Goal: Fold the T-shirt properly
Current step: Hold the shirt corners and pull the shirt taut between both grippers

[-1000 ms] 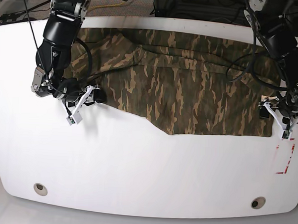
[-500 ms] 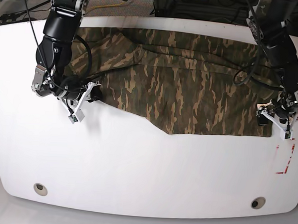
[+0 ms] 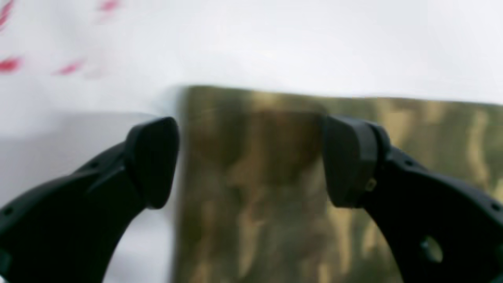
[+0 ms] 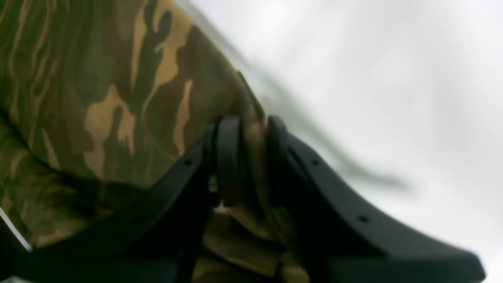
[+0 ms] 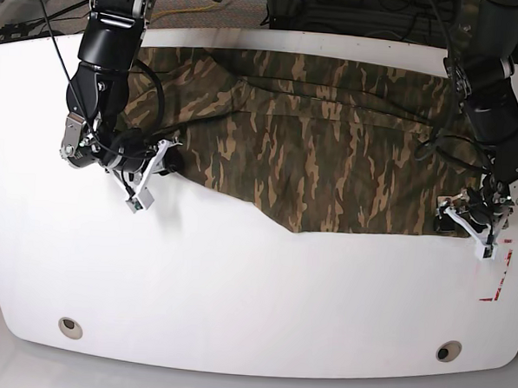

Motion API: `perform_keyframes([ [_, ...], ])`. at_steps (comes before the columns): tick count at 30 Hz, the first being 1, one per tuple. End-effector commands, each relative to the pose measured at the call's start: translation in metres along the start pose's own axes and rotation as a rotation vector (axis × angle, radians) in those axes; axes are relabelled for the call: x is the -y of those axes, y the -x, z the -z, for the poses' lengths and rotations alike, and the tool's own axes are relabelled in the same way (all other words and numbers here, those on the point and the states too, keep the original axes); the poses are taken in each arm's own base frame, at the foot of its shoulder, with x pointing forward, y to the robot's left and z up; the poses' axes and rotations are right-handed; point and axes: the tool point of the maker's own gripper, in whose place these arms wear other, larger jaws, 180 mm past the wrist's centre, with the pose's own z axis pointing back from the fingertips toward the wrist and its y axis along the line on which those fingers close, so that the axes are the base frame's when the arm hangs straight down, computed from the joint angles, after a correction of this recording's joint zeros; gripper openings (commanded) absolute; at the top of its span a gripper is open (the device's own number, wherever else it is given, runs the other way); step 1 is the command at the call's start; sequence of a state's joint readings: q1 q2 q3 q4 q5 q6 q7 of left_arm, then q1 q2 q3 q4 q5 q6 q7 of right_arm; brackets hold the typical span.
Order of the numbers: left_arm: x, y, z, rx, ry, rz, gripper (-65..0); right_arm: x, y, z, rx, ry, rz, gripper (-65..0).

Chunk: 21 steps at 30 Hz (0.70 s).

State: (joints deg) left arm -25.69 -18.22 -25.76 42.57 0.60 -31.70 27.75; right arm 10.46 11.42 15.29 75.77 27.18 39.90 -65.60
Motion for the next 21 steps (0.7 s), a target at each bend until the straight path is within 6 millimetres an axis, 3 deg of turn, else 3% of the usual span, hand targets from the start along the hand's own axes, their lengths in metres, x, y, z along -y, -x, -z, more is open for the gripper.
perform_keyframes([
  [1,0.001,0.001,-0.001,-0.033,0.012,0.018,-12.6,0.004,-0.020,-0.009,0.055,0.013,-0.023,-54.1],
  [3,0.001,0.003,-0.001,-0.040,0.014,0.019,-14.0,0.004,-0.020,-0.009,0.055,0.013,-0.022,-53.6],
  [5,0.001,0.006,-0.001,-0.056,0.013,0.019,-21.4,0.004,-0.020,-0.009,0.055,0.013,-0.022,-53.4],
  [10,0.001,0.007,-0.001,-0.060,0.011,0.018,-61.2,0.004,-0.020,-0.009,0.056,0.014,-0.023,-52.8],
  [11,0.001,0.008,-0.001,-0.062,0.010,0.020,-65.0,0.004,-0.021,-0.010,0.058,0.015,-0.025,-51.5],
  [14,0.001,0.008,-0.001,-0.064,0.010,0.021,-64.0,0.006,-0.022,-0.010,0.060,0.023,-0.028,-49.1],
  [16,0.001,0.007,-0.001,-0.062,0.010,0.021,-65.0,0.005,-0.024,-0.010,0.073,0.021,-0.030,-52.3],
  [19,0.001,0.008,-0.001,-0.064,0.010,0.021,-65.0,0.004,-0.031,-0.010,0.105,0.019,-0.034,-63.9],
  [21,0.001,0.008,-0.001,-0.063,0.010,0.020,-65.0,0.003,-0.032,-0.011,0.109,0.019,-0.037,-65.0],
])
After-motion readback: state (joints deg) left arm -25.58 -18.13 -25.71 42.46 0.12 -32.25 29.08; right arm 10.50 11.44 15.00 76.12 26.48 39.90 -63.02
